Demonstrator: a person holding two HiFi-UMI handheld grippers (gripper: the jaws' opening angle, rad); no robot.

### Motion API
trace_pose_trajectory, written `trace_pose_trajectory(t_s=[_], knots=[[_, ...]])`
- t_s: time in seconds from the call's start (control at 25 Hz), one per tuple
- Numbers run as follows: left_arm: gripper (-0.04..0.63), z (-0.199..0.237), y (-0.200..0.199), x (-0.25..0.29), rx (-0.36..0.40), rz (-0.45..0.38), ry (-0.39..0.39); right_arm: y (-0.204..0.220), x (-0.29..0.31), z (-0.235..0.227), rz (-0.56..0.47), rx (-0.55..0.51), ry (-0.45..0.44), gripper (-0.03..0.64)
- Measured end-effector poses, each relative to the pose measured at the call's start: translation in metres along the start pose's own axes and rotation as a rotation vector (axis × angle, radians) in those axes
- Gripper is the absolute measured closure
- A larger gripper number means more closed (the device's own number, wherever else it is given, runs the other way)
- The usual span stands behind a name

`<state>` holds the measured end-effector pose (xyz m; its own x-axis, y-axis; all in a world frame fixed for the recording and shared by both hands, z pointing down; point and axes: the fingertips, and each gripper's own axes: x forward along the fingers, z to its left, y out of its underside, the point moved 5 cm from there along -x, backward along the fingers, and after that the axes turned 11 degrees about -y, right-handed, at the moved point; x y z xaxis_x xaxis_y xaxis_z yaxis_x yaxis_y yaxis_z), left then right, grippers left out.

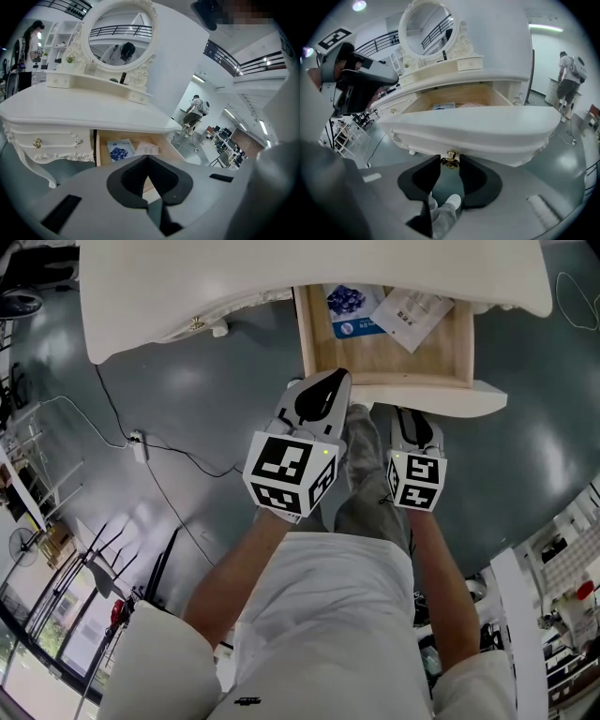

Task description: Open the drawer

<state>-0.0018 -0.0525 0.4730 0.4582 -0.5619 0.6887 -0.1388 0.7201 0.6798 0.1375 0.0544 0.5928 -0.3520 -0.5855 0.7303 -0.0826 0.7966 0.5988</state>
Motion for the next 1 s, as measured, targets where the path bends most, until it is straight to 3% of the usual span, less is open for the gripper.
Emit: trace_pose_trajectory(t_s=[0.28,0.48,1.0], knots=[[0.588,0.001,0.0,-0.005,0.003,-0.002,-0.001,-0.001,0.0,-0.002,0.012,-0.032,-0.012,0.474],[0.588,0.003,0.001,-0.01,0.003,-0.005,-0.006,-0.002,-0.002,0.0,0.008,-0.045,-0.016,0.426],[0.588,0.005,-0.006,-0.025,0.003,-0.019,-0.014,-0.02,-0.025,0.021,-0.03,-0.076,-0.057,0.423]])
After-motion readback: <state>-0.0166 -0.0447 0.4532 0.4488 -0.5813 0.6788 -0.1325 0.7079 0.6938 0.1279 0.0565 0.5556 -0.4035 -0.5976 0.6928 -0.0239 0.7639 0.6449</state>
